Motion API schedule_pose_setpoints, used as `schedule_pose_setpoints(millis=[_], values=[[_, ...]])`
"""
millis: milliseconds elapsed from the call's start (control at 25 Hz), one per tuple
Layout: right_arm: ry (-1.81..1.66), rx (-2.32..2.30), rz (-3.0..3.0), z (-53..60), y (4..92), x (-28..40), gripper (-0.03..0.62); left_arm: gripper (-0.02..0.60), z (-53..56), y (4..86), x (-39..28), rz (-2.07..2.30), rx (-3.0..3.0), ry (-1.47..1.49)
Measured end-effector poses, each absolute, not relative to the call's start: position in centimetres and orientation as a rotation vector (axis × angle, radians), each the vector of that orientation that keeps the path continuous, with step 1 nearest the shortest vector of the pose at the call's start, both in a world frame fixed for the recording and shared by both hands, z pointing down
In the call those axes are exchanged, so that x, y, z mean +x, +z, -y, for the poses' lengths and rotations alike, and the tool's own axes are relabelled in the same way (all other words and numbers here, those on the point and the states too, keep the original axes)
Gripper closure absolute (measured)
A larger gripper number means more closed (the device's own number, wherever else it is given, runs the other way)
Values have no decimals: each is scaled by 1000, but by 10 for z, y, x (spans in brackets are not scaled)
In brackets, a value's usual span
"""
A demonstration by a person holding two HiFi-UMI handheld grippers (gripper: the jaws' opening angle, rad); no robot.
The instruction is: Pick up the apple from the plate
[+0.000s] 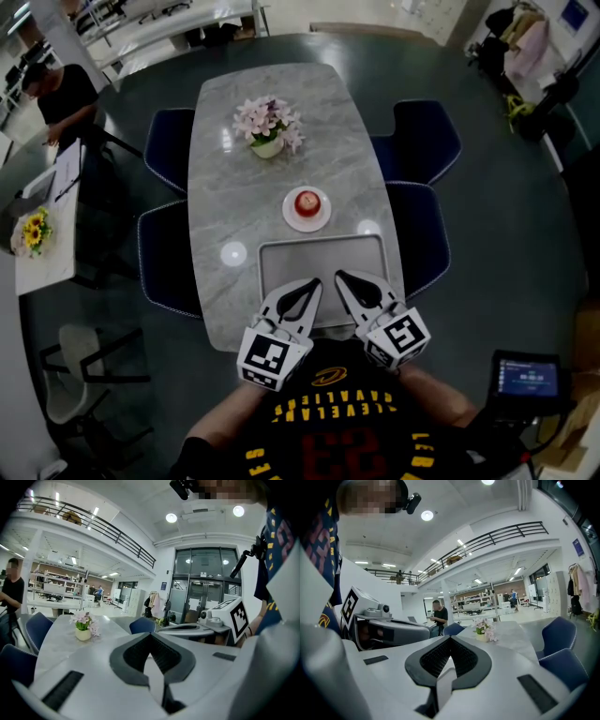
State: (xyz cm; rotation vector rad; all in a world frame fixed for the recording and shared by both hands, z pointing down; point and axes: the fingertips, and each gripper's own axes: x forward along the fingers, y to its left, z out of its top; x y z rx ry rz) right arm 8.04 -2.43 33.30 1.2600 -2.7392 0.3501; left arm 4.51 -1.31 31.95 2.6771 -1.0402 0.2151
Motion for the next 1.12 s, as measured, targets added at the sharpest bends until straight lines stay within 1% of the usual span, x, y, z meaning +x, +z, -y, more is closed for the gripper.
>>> schedule_pose_setpoints(millis=[1120], values=[[376, 1254, 2737, 17, 338, 84, 588, 580, 8, 329, 51, 1041, 2647, 238]])
